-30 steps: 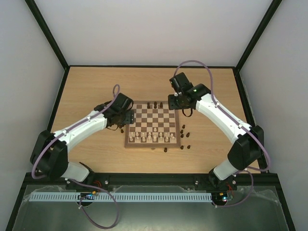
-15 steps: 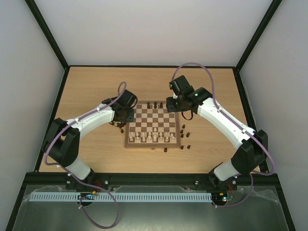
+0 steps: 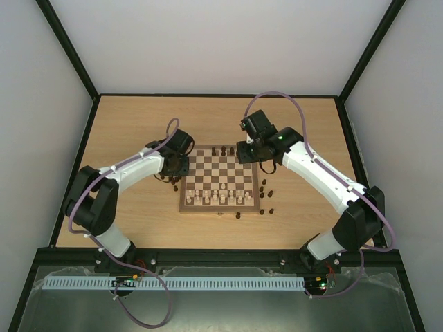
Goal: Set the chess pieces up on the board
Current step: Pick up the chess piece at the center of the board.
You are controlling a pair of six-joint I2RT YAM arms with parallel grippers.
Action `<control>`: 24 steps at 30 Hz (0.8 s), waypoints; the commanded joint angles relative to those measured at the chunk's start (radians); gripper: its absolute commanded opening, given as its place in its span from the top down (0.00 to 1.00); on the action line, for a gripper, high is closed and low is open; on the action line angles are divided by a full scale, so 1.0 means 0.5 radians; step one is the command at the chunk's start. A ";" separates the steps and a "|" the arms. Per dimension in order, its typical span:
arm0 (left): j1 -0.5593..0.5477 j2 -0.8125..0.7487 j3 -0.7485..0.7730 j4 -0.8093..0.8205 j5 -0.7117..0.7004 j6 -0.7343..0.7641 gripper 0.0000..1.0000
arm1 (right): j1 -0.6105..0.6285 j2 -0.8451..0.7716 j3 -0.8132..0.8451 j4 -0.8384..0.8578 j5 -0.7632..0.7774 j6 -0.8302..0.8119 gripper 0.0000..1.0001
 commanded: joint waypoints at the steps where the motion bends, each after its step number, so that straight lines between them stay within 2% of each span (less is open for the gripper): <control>1: 0.022 0.062 -0.032 -0.004 0.015 0.021 0.67 | 0.019 -0.019 -0.025 -0.016 -0.007 -0.030 0.52; 6: 0.023 0.110 -0.039 0.021 0.029 0.024 0.69 | 0.024 -0.012 -0.029 -0.012 -0.012 -0.032 0.52; 24: 0.023 0.126 -0.026 0.021 0.021 0.029 0.88 | 0.033 -0.013 -0.046 -0.005 -0.021 -0.036 0.52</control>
